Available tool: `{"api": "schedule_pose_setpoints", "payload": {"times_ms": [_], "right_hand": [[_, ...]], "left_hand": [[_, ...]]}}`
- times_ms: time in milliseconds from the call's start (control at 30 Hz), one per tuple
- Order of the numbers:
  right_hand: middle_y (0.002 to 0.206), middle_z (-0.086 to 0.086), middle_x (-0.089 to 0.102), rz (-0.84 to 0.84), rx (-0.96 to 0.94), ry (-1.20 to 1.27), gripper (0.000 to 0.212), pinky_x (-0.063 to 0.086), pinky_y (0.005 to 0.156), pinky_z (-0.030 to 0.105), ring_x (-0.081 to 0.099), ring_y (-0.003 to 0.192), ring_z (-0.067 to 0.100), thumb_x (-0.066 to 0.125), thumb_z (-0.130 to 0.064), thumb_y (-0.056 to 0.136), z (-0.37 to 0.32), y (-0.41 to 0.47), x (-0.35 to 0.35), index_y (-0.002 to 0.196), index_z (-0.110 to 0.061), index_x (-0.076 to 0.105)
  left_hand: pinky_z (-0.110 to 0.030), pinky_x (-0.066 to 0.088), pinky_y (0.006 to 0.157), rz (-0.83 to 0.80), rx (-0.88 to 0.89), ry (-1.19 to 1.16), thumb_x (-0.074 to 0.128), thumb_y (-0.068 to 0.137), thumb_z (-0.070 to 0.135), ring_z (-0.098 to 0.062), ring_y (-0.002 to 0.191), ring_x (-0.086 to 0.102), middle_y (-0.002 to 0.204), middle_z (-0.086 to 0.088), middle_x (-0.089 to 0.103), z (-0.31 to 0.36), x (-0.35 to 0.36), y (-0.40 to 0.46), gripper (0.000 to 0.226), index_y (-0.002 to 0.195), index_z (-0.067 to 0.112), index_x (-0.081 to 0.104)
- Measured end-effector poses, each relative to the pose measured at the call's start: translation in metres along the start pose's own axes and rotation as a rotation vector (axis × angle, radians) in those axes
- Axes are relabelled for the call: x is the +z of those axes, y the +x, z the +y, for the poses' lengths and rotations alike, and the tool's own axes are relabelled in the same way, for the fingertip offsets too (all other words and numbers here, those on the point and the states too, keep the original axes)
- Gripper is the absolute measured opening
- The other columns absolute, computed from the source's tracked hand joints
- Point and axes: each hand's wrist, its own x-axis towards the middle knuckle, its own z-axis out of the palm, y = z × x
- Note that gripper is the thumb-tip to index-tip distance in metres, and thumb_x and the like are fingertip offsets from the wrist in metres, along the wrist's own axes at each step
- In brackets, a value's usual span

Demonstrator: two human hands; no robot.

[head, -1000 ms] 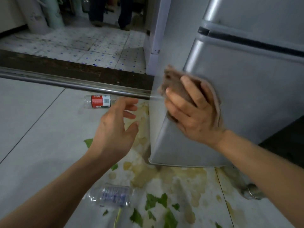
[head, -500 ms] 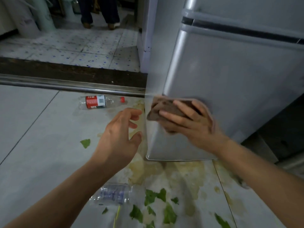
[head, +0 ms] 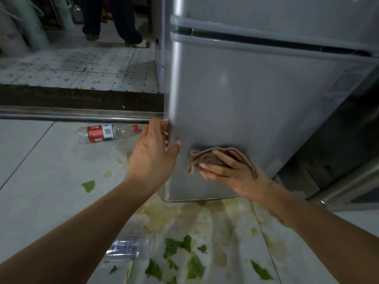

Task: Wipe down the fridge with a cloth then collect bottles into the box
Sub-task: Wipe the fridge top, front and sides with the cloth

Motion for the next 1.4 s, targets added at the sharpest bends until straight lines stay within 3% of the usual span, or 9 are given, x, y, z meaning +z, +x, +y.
{"api": "schedule_pose_setpoints", "payload": {"times_ms": [133, 333, 500, 867, 1033, 1100, 1200, 1267, 1400], "right_hand": [[0.134, -0.008, 0.041, 0.119, 0.163, 0.0, 0.034, 0.034, 0.101, 0.043, 0.042, 0.118, 0.023, 0.052, -0.013, 0.093, 0.04, 0.012, -0.033, 0.124, -0.027, 0.048], [0.114, 0.01, 0.04, 0.287, 0.802, 0.073, 0.045, 0.048, 0.071, 0.035, 0.049, 0.087, 0.028, 0.076, -0.022, 0.081, 0.017, 0.023, -0.033, 0.115, -0.016, 0.047], [0.11, 0.011, 0.034, 0.033, 0.651, 0.183, 0.06, 0.055, 0.057, 0.04, 0.04, 0.088, 0.031, 0.079, -0.01, 0.061, -0.029, -0.004, -0.03, 0.107, -0.009, 0.041], [0.122, 0.025, 0.042, 0.144, 1.335, 0.225, 0.04, 0.051, 0.073, 0.04, 0.054, 0.099, 0.039, 0.06, -0.03, 0.089, 0.023, 0.003, -0.043, 0.114, -0.01, 0.037], [0.119, 0.023, 0.042, -0.087, 1.539, 0.379, 0.043, 0.052, 0.057, 0.041, 0.061, 0.083, 0.044, 0.048, -0.046, 0.088, -0.025, -0.016, -0.026, 0.111, -0.012, 0.033], [0.12, 0.02, 0.04, -0.143, 1.653, 0.49, 0.045, 0.055, 0.065, 0.045, 0.06, 0.087, 0.043, 0.051, -0.043, 0.089, -0.033, -0.022, -0.028, 0.111, -0.006, 0.036], [0.124, 0.018, 0.036, 0.088, 1.781, 0.602, 0.035, 0.046, 0.093, 0.028, 0.053, 0.099, 0.029, 0.062, -0.011, 0.088, -0.009, -0.003, -0.039, 0.113, 0.0, 0.041], [0.124, 0.026, 0.034, 0.341, 1.814, 0.523, 0.036, 0.031, 0.088, 0.007, 0.044, 0.101, 0.024, 0.059, 0.003, 0.086, 0.024, 0.013, -0.05, 0.116, 0.009, 0.041], [0.131, 0.025, 0.027, 0.442, 1.812, 0.479, 0.051, 0.027, 0.097, 0.008, 0.037, 0.113, 0.029, 0.049, 0.002, 0.08, 0.05, 0.028, -0.054, 0.128, 0.01, 0.034]], "left_hand": [[-0.041, 0.049, 0.077, 0.006, -0.027, 0.044, 0.061, 0.086, 0.03, -0.025, 0.093, 0.058, 0.101, 0.0, 0.057, 0.004, 0.002, 0.003, 0.025, 0.1, 0.018, 0.042], [-0.042, 0.049, 0.079, 0.01, -0.014, 0.028, 0.06, 0.088, 0.028, -0.025, 0.096, 0.058, 0.099, 0.004, 0.054, 0.005, 0.002, 0.001, 0.025, 0.097, 0.023, 0.037], [-0.035, 0.045, 0.076, -0.013, -0.006, 0.028, 0.059, 0.088, 0.028, -0.024, 0.097, 0.059, 0.098, 0.006, 0.054, 0.002, 0.002, 0.003, 0.025, 0.097, 0.023, 0.037], [-0.04, 0.048, 0.081, -0.058, 0.009, 0.0, 0.059, 0.089, 0.029, -0.024, 0.095, 0.058, 0.1, 0.0, 0.056, 0.001, -0.002, 0.004, 0.025, 0.099, 0.023, 0.037], [-0.039, 0.048, 0.081, -0.054, -0.011, -0.013, 0.058, 0.089, 0.03, -0.024, 0.095, 0.058, 0.102, -0.001, 0.056, 0.001, -0.001, 0.002, 0.025, 0.1, 0.024, 0.036], [-0.041, 0.049, 0.081, -0.057, -0.018, -0.026, 0.058, 0.089, 0.03, -0.024, 0.095, 0.058, 0.101, -0.002, 0.057, 0.002, -0.001, 0.002, 0.025, 0.101, 0.023, 0.037], [-0.047, 0.05, 0.083, -0.054, -0.016, -0.027, 0.059, 0.088, 0.028, -0.027, 0.093, 0.059, 0.099, -0.003, 0.059, 0.003, -0.003, 0.001, 0.024, 0.1, 0.021, 0.039], [-0.048, 0.05, 0.083, -0.053, -0.013, -0.027, 0.059, 0.088, 0.028, -0.029, 0.092, 0.059, 0.097, -0.004, 0.059, 0.004, -0.004, 0.001, 0.025, 0.1, 0.02, 0.039], [-0.047, 0.05, 0.081, -0.051, -0.002, -0.017, 0.059, 0.088, 0.027, -0.029, 0.09, 0.06, 0.095, -0.004, 0.059, 0.003, -0.003, 0.0, 0.027, 0.104, 0.015, 0.041]]}}
